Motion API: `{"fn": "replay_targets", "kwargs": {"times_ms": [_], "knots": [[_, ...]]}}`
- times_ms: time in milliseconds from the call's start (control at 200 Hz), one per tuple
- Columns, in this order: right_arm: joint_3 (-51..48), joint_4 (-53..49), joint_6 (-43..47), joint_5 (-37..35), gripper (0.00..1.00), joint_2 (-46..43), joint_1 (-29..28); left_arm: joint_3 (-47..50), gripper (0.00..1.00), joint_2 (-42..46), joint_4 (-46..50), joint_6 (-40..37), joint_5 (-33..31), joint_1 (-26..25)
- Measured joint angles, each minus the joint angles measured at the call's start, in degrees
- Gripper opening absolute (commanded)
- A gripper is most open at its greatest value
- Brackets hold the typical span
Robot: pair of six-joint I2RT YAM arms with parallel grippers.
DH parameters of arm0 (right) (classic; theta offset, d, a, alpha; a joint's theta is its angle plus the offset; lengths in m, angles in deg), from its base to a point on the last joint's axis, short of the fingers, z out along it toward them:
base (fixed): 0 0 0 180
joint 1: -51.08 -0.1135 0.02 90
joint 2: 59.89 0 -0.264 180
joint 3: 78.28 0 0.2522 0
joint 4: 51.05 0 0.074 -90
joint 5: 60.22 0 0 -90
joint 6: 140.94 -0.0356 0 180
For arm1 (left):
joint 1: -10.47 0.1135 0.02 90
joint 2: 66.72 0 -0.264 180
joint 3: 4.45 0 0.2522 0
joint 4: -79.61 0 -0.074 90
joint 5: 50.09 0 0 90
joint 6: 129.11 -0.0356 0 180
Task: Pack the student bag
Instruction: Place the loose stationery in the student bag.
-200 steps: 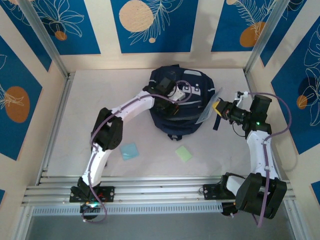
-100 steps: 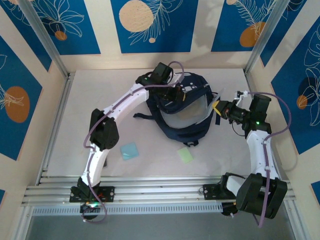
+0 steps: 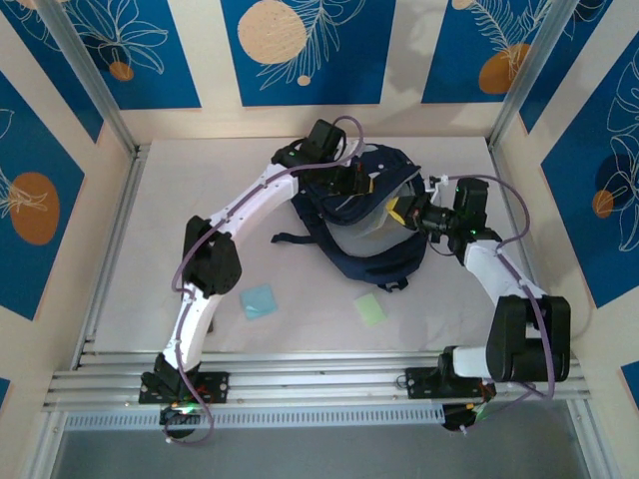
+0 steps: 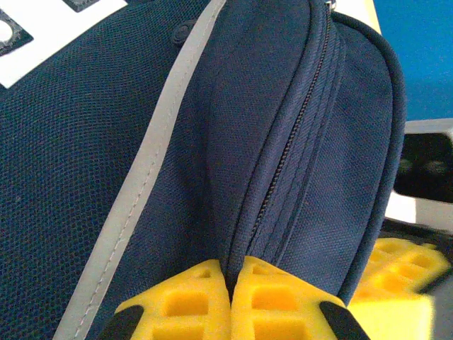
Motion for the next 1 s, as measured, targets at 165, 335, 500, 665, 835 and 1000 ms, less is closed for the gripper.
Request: {"fn": "replay_targets", "kwargs": {"times_ms": [165,335,500,665,835,1000], "knots": [[-5.77,1.95,0.13,-0.33,0.0,3.82,2.23,0.0,0.0,0.0,-0.57,0.44,0.2,0.17],[-7.61,-1.38,3.34,-2.71,0.0,4.15,3.69,0.0,0.0,0.07,-0.57,0.9,0.2,0.17],[-7.56,-5.97,6.12,-8.07,0.0,4.24,4.11,0.0,0.0,0.17,-1.05,1.29,0.37,0.22],[-2.91,-8.22,6.95,-12.87,0.0,9.14,1.36,0.0,0.0,0.52,-1.62,1.79,0.37,0.22],[5.51,-6.97,5.25,-16.26,0.0,17.35,-2.4,0.02,0.0,0.72,-1.86,2.21,0.57,0.15],[10.38,-0.83,-0.44,-17.0,0.0,24.2,-5.22,0.02,0.0,0.94,-1.84,2.12,0.52,0.15]]}}
